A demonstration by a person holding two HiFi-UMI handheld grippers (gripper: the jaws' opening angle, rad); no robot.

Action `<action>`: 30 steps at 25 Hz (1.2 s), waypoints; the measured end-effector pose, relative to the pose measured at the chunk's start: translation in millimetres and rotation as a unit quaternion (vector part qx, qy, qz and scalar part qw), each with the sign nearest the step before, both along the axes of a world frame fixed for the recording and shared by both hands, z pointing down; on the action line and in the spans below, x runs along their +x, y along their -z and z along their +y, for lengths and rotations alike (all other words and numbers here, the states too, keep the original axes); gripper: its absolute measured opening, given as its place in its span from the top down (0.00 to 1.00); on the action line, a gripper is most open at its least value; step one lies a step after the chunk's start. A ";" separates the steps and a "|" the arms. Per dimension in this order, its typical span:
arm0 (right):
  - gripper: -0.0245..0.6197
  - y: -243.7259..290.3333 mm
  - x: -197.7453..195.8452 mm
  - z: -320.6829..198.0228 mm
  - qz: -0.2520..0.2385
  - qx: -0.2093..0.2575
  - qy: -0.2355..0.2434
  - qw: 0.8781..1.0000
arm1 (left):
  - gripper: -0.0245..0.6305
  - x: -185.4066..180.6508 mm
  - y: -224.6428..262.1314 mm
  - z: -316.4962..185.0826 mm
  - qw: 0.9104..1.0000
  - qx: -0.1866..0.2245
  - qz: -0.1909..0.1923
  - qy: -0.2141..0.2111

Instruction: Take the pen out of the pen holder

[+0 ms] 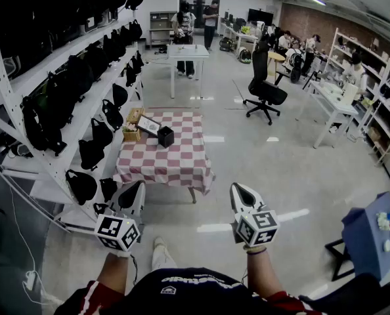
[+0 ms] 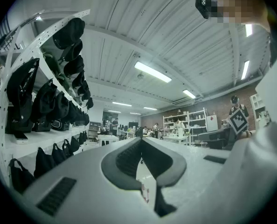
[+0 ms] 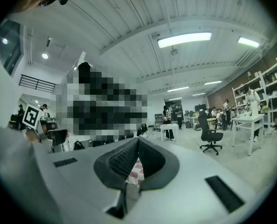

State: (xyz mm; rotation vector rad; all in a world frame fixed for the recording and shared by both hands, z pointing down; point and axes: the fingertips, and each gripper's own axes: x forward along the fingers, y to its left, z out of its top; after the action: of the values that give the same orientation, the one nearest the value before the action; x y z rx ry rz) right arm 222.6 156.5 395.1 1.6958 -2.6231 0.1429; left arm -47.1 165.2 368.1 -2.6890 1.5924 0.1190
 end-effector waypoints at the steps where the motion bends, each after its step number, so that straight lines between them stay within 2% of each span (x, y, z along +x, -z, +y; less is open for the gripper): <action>1: 0.97 0.5 0.3 0.0 -0.002 0.000 0.000 1.000 | 0.96 0.2 0.2 0.0 1.000 0.000 0.000 0.000; 18: 0.97 0.3 -2.9 -3.8 0.008 0.000 0.001 1.000 | 0.96 1.3 -0.9 -4.5 1.000 -0.005 0.001 -0.004; 30: 0.96 -1.0 -5.9 -2.8 -0.007 -0.003 0.016 1.000 | 0.96 -3.6 -4.6 -6.5 1.000 -0.011 -0.008 0.009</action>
State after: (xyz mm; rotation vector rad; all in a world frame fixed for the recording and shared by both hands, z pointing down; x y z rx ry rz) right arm 216.7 153.7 396.0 1.6563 -2.6556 0.1617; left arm -50.7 158.7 372.7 -2.6830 1.6228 0.0809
